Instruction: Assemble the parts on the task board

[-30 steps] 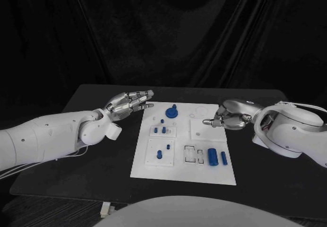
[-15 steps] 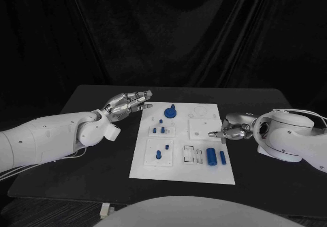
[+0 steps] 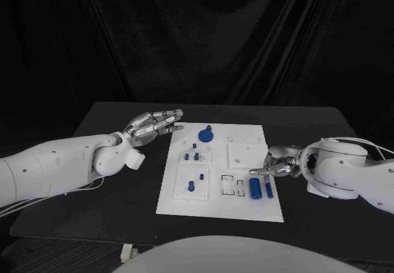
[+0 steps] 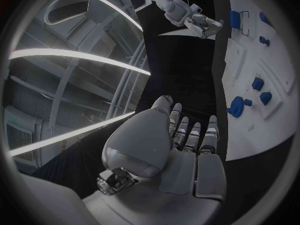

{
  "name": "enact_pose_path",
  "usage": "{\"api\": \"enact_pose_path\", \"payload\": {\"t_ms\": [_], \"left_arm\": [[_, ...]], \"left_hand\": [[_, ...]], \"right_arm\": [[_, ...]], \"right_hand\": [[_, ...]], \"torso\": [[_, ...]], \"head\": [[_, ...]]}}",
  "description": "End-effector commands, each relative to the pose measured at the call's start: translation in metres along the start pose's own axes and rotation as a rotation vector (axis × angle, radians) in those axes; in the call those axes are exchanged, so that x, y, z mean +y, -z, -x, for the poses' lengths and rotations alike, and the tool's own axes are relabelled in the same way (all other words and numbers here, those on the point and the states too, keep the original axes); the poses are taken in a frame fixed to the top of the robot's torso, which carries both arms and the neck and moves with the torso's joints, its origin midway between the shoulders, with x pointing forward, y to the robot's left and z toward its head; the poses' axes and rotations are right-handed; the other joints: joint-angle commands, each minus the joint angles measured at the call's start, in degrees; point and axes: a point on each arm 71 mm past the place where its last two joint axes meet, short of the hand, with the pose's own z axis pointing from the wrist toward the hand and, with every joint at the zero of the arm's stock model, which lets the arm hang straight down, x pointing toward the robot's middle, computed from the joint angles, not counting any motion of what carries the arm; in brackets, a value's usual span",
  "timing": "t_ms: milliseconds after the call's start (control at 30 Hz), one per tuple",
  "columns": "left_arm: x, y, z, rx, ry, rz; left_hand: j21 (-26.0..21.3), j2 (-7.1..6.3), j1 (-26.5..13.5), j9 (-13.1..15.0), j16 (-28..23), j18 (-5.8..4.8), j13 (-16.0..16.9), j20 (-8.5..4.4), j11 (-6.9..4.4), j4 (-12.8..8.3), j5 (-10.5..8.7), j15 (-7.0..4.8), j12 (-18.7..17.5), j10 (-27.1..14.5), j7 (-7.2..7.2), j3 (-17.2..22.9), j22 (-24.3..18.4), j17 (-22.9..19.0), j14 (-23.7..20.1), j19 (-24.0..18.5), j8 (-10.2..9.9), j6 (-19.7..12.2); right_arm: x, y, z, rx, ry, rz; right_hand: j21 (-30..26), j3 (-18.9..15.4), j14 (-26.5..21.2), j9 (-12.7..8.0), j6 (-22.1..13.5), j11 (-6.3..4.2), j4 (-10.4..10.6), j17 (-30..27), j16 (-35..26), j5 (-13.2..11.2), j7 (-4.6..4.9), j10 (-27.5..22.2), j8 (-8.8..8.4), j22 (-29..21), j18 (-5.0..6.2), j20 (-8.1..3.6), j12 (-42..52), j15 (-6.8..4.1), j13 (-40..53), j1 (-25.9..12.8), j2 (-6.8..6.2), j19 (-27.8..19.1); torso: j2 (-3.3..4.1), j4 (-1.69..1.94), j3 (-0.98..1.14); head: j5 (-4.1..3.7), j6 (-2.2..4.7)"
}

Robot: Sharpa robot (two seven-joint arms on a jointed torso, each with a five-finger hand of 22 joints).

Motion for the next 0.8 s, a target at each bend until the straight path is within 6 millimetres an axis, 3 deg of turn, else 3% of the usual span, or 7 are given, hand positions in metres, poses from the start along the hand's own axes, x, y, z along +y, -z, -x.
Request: {"api": "enact_pose_path", "payload": {"t_ms": [33,633,800], "left_arm": [[0.000,-0.001,-0.002,0.009,0.013,-0.009],[0.002,-0.001,-0.003,0.013,0.018,-0.002],[0.003,0.000,-0.003,0.013,0.019,0.000]], "left_hand": [[0.1,0.24,0.4,-0.1,0.2,0.67,0.1,0.22,0.44,-0.1,0.35,0.49,0.2,0.0,0.20,0.4,-0.1,0.0,0.0,0.0,0.2,0.0],[0.1,0.24,0.4,-0.1,0.2,0.67,0.1,0.24,0.46,-0.1,0.37,0.54,0.2,0.0,0.23,0.5,-0.1,0.0,0.1,0.0,0.2,0.0],[0.1,0.24,0.4,-0.1,0.2,0.67,0.1,0.24,0.46,-0.1,0.37,0.54,0.2,0.0,0.23,0.5,-0.1,0.0,0.1,0.0,0.2,0.0]], "right_arm": [[0.000,-0.002,-0.005,0.034,-0.013,-0.020],[-0.001,-0.012,-0.024,0.107,0.020,-0.061],[-0.001,-0.015,-0.028,0.123,0.054,-0.089]], "right_hand": [[-0.4,0.0,5.7,0.6,-0.8,-0.31,-0.5,13.8,-0.4,-0.5,0.08,6.1,0.38,10.4,0.43,0.06,0.1,-0.10,15.1,1.0,-0.08,-0.3],[-2.4,-0.2,5.3,2.3,-3.5,0.06,-1.0,12.4,-1.2,-1.4,0.64,6.1,-0.15,9.8,0.85,0.44,0.1,0.34,15.1,3.1,-1.07,-1.1],[-3.1,-0.5,5.2,3.5,-3.1,-0.13,-1.2,11.8,-1.6,-1.5,0.47,6.1,0.73,9.6,1.00,0.47,0.1,0.27,15.1,3.6,-1.63,-1.2]], "torso": [[-0.01,0.02,0.00],[0.02,-0.01,0.00],[0.00,-0.02,-0.01]], "head": [[-0.01,-0.01],[0.19,-0.01],[0.05,-0.01]]}}
